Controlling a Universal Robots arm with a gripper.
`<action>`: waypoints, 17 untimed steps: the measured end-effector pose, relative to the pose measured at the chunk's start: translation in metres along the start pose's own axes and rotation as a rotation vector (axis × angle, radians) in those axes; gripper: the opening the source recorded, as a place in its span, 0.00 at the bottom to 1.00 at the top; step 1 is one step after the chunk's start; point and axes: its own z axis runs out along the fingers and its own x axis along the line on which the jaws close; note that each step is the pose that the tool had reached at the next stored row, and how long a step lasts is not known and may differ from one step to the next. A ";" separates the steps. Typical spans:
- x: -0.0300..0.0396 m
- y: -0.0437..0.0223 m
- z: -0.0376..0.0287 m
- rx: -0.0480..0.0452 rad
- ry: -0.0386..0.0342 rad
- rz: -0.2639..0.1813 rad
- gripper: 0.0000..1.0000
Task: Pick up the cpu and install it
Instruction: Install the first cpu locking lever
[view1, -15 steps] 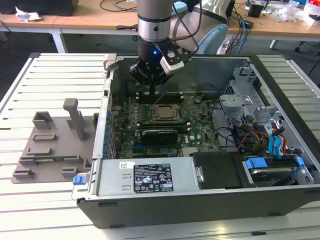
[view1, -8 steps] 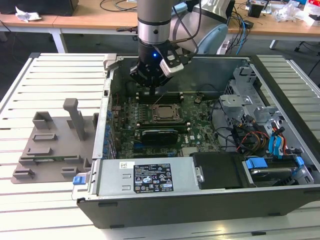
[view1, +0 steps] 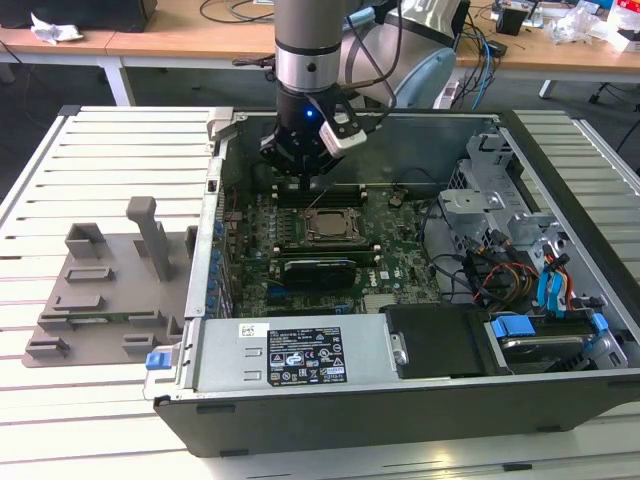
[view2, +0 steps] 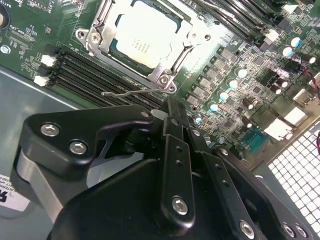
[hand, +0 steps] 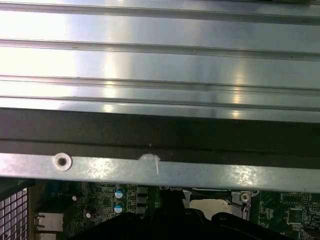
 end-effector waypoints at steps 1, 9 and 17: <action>0.0000 0.0000 0.0009 0.0001 0.0000 0.000 0.11; -0.0016 0.0014 0.0097 0.0001 -0.0001 -0.004 0.11; -0.0293 0.0012 0.0194 -0.0001 0.0010 -0.005 0.11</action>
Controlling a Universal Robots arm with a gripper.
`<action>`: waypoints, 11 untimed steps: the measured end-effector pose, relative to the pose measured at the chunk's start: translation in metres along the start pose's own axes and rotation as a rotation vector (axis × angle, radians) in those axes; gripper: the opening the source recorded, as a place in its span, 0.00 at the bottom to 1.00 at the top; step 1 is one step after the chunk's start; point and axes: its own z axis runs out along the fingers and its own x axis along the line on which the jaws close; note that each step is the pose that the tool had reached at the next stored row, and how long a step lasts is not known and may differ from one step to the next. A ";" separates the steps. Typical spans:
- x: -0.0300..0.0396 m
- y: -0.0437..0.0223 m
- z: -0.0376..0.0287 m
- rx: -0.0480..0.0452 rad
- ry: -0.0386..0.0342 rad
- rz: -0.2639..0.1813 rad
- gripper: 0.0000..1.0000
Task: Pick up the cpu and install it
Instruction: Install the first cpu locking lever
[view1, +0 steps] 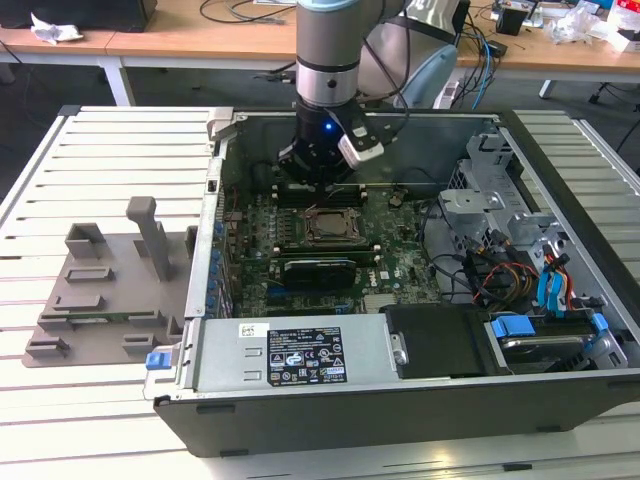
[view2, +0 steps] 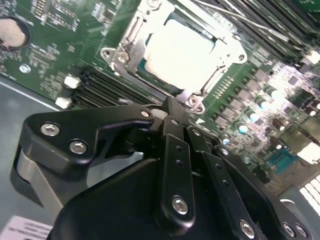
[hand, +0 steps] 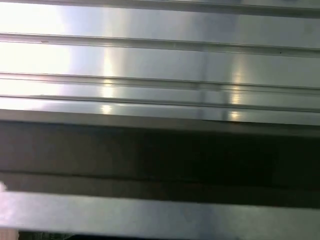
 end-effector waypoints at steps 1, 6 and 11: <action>-0.0028 -0.0001 0.0008 -0.0004 0.0002 0.000 0.11; -0.0118 -0.0007 0.0061 -0.0152 0.0001 0.013 0.11; -0.0223 -0.0013 0.0085 -0.0172 0.0007 0.018 0.11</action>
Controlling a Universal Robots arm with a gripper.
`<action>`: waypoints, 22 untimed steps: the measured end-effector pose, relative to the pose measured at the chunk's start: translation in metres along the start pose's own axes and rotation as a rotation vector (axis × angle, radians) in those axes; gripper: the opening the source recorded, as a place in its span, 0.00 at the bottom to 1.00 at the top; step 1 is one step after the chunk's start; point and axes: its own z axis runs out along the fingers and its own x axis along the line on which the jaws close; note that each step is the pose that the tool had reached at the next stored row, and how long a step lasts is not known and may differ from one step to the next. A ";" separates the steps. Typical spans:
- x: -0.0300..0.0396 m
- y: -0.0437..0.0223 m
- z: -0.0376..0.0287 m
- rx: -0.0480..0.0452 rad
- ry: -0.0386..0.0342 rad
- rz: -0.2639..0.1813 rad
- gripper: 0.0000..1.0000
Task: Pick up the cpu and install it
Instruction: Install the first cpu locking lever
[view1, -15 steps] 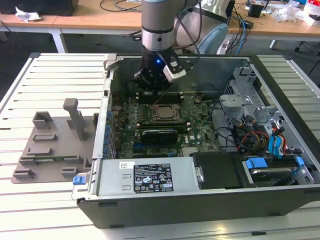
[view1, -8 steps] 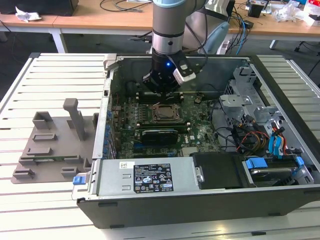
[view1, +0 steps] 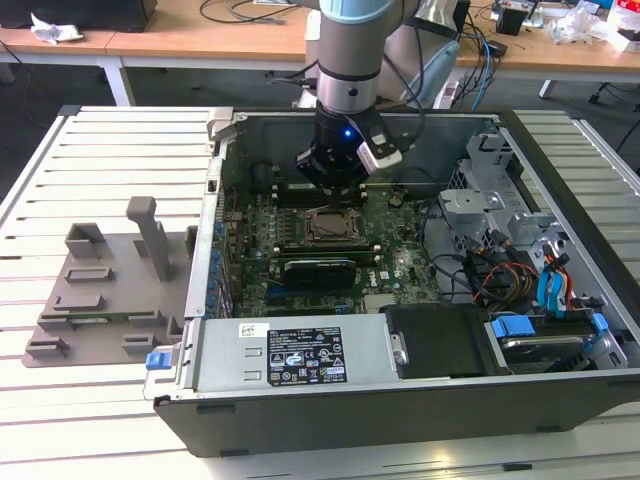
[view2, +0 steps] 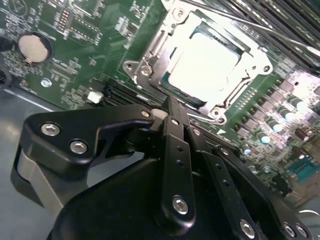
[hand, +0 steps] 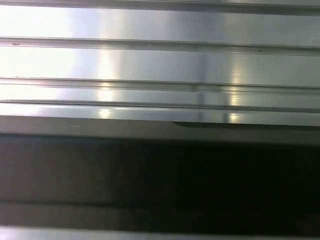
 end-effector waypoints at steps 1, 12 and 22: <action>-0.0014 0.0000 0.0005 -0.0001 0.0000 0.000 0.11; -0.0108 -0.0003 0.0112 -0.0003 0.0011 0.001 0.11; -0.0116 -0.0001 0.0028 -0.0133 0.0002 0.000 0.11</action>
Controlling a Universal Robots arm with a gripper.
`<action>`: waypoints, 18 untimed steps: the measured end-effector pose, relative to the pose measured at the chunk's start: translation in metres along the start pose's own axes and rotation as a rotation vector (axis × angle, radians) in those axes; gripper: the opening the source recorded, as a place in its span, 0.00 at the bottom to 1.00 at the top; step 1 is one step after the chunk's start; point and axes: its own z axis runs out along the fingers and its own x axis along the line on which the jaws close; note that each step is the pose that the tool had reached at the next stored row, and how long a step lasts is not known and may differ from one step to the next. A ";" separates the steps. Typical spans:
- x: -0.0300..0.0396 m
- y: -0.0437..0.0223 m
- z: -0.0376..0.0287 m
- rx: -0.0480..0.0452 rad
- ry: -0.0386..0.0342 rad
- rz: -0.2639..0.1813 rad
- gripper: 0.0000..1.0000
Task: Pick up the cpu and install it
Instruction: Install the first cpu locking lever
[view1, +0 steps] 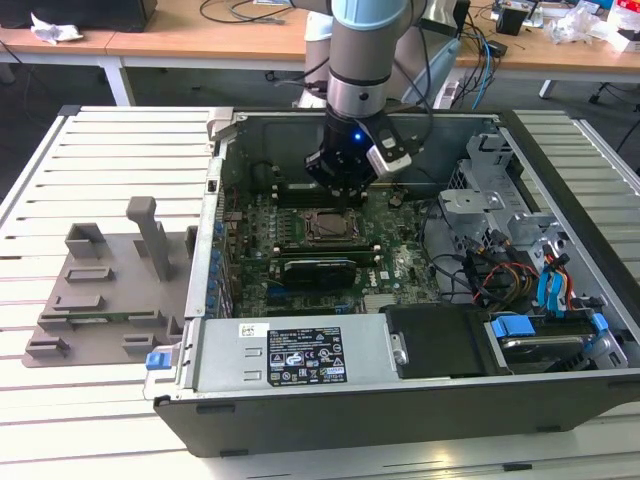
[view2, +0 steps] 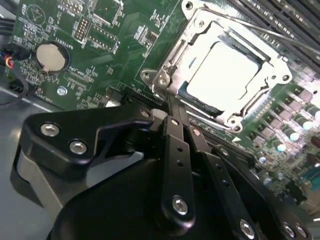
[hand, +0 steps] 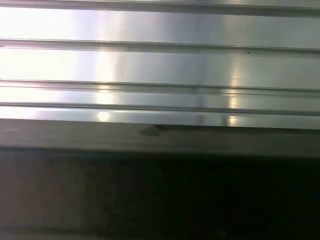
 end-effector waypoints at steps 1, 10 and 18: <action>-0.0001 -0.0005 -0.0006 0.0002 -0.0001 0.000 0.11; 0.0006 -0.0184 -0.0007 0.0010 0.0000 0.000 0.11; 0.0008 -0.0268 -0.0014 0.0010 0.0001 0.000 0.11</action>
